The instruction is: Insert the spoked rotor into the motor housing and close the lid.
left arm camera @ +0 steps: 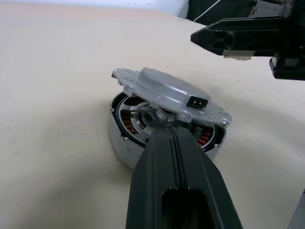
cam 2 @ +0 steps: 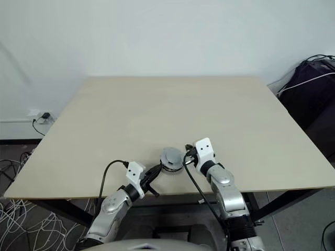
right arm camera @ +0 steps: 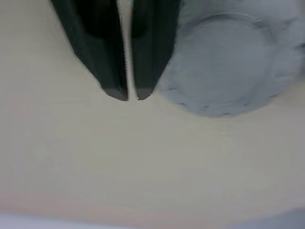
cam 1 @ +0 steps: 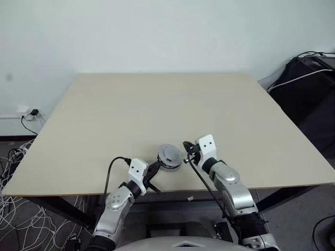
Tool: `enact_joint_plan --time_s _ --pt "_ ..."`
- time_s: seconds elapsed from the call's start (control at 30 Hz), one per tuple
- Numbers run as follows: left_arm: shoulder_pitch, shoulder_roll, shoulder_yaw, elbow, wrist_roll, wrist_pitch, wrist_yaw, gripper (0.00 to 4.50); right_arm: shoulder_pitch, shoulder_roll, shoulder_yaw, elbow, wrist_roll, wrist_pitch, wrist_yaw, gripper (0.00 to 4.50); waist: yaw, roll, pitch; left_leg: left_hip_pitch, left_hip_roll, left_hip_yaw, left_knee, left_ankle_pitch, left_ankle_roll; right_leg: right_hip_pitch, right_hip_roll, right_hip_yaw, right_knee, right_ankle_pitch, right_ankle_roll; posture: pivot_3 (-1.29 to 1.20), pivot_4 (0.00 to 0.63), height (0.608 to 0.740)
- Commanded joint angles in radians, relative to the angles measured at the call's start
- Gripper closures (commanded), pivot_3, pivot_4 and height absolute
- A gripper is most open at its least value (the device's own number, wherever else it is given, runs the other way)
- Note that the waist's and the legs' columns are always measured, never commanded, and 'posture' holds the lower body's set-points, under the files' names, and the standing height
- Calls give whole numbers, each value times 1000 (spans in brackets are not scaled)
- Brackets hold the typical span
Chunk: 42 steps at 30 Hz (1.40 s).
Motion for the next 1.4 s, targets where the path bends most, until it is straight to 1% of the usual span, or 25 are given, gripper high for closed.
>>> enact_joint_plan --time_s 0.03,0.33,0.63,1.0,1.2,1.23,1.27,1.33,1.4 --pt "-8 4 1 -43 2 -6 0 4500 -42 -17 9 -16 34 -16 75 2955 0 0 0 0 0 0 0 0 0 0 0 0 0 0 0 0 0 740" --pt "-7 11 5 -47 -3 1 -1 4500 -122 -42 28 83 47 -8 191 34 0 0 0 0 0 0 0 0 -1 0 -1 0 0 0 0 0 0 740" --pt "-5 16 8 -51 -2 -1 6 4500 -195 -85 86 196 28 1 327 34 0 0 0 0 -1 0 0 -1 -2 0 -2 0 0 0 0 0 0 740" --pt "-1 13 8 -61 2 0 12 4500 -279 -96 110 337 -15 -27 368 34 -1 0 0 0 -2 0 -1 -1 -2 -1 -2 0 0 0 0 0 0 740" --pt "-1 10 6 -58 5 -6 15 4500 -300 -90 123 372 -30 -26 389 34 -1 0 0 0 -2 0 -1 -1 -2 -1 -3 0 0 0 0 0 0 740" --pt "0 10 6 -58 6 -7 16 4500 -299 -89 124 374 -32 -26 388 417 -1 0 0 0 -2 0 -1 -1 -2 -1 -3 0 0 0 0 0 0 740" --pt "1 10 6 -58 6 -9 17 4500 -298 -87 122 374 -30 -23 390 630 -1 0 0 0 -2 0 -1 -1 -2 -1 -3 0 0 0 0 0 0 740" --pt "2 10 7 -55 6 -12 18 4500 -291 -84 122 372 -31 -23 390 1210 -1 0 0 0 -2 0 -1 -1 -2 -1 -3 0 0 0 0 0 0 740" --pt "3 11 7 -54 6 -13 20 4500 -282 -84 123 368 -35 -25 385 1218 -1 0 0 0 -2 0 -1 -1 -2 -1 -3 0 0 0 0 0 0 740"
